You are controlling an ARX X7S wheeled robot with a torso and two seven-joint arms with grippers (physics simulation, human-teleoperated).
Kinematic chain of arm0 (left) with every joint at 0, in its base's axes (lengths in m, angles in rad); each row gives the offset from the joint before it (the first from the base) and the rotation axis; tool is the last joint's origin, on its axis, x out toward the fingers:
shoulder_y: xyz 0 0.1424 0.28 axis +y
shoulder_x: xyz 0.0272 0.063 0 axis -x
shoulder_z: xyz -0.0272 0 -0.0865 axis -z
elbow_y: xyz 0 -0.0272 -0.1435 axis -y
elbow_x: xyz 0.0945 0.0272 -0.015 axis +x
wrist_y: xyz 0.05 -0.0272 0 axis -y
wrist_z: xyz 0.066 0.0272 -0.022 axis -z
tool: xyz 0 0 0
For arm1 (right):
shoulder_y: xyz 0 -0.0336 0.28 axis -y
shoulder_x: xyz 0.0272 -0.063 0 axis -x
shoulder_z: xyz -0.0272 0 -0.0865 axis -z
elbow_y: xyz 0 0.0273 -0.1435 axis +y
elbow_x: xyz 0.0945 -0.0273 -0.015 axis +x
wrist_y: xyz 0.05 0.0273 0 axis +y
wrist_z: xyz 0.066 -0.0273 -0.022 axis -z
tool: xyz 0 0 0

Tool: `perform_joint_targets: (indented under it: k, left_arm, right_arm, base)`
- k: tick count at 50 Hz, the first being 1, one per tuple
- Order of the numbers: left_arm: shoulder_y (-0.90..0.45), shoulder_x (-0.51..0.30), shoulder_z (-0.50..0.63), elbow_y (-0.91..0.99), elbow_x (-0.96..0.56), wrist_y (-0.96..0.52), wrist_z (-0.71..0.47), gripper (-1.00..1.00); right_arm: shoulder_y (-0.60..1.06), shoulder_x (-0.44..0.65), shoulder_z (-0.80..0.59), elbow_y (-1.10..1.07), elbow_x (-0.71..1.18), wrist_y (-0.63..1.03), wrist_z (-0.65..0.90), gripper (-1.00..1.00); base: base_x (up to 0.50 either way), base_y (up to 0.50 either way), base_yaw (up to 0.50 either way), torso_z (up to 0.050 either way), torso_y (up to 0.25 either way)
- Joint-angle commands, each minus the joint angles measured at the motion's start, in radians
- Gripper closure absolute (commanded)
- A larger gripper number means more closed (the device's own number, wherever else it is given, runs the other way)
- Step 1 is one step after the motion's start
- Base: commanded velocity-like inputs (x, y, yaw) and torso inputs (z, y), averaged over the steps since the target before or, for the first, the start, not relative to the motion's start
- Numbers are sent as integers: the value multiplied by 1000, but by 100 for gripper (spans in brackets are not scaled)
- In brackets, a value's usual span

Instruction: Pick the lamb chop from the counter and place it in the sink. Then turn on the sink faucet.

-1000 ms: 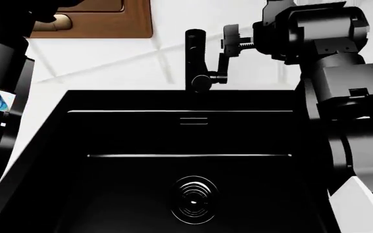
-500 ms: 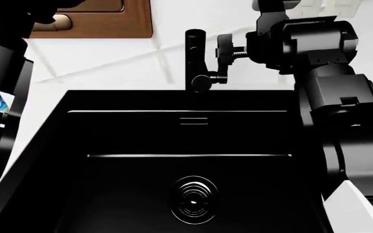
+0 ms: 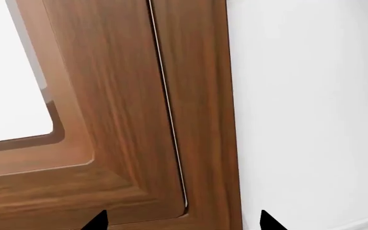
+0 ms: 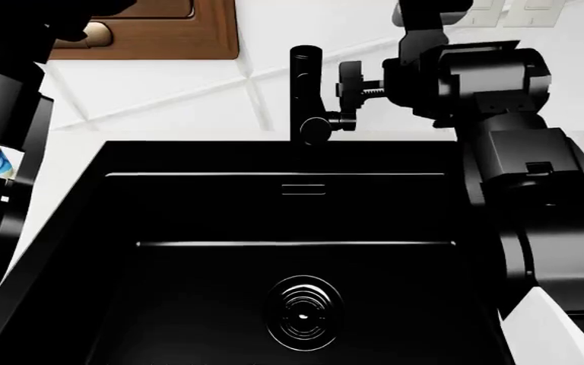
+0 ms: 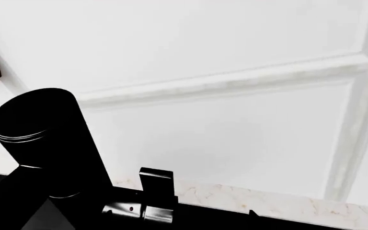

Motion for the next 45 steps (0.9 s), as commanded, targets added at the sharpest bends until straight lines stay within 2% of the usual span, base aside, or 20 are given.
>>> perform_joint_targets:
  k: [1, 4, 8, 10, 11, 15, 17, 19, 22, 25, 29, 32, 36, 38, 41, 43, 44, 45]
  left_arm:
    - [3, 0, 2, -3, 2, 4, 3, -100]
    - [9, -3, 11, -13, 9, 10, 13, -100]
    - [-34, 44, 35, -234, 62, 87, 50, -100]
    - [-2, -26, 36, -77, 32, -25, 22, -100]
    - [27, -82, 25, 59, 0, -96, -13, -100]
    - [115, -266, -79, 489, -188, -348, -154, -100]
    - [136, -312, -119, 600, -258, -424, -202, -100]
    - [168, -382, -213, 761, -391, -534, -310, -100]
    - [189, -441, -275, 868, -488, -606, -383, -100]
    - [187, -464, -328, 846, -573, -681, -466, -100]
    - [193, -509, -326, 856, -626, -752, -488, -100]
    - [191, -536, -332, 820, -722, -822, -571, -100]
    - [175, -577, -321, 762, -815, -824, -689, -100]
    - [171, -597, -299, 769, -843, -820, -701, -100]
    - [143, -629, -243, 700, -991, -826, -815, -100]
    - [131, -650, -209, 697, -1046, -822, -849, -100]
    - [117, -668, -163, 692, -1089, -827, -893, -100]
    - [113, -679, -140, 721, -1071, -826, -874, -100]
  right_arm:
    - [-9, -3, -6, 0, -6, -9, 2, -100]
    - [-13, 0, -8, 0, -6, -11, 5, -100]
    - [-20, 3, -6, 0, -5, -8, 13, -100]
    - [-20, 7, -7, 0, -6, -6, 15, -100]
    - [-18, 8, -6, 0, -5, -6, 14, -100]
    - [-26, 11, -5, 0, -7, -8, 20, -100]
    - [-28, 11, -5, 0, -7, -8, 21, -100]
    - [-29, 10, -6, 0, -7, -9, 19, -100]
    - [-31, 10, -6, 0, -8, -9, 20, -100]
    - [-34, 10, -7, 0, -8, -9, 20, -100]
    - [-39, 10, -7, 0, -7, -11, 17, -100]
    - [-41, 8, -7, 0, -8, -11, 19, -100]
    - [-43, 4, -8, 0, -7, -13, 18, -100]
    - [-45, 4, -8, 0, -6, -14, 17, -100]
    - [-47, 4, -7, 0, -6, -13, 18, -100]
    - [-47, 4, -9, 0, -6, -12, 16, -100]
    - [-49, 6, -10, 0, -8, -13, 18, -100]
    - [-50, 7, -10, 0, -7, -13, 17, -100]
  base:
    - [0, 0, 0, 0, 0]
    - [0, 0, 0, 0, 0]
    - [0, 0, 0, 0, 0]
    - [0, 0, 0, 0, 0]
    - [0, 0, 0, 0, 0]
    - [0, 0, 0, 0, 0]
    - [0, 0, 0, 0, 0]
    - [0, 0, 0, 0, 0]
    - [0, 0, 0, 0, 0]
    - [0, 0, 0, 0, 0]
    - [0, 0, 0, 0, 0]
    - [0, 0, 0, 0, 0]
    - [0, 0, 0, 0, 0]
    - [0, 0, 0, 0, 0]
    - [0, 0, 0, 0, 0]
    - [0, 0, 0, 0, 0]
    - [0, 0, 0, 0, 0]
    - [0, 0, 0, 0, 0]
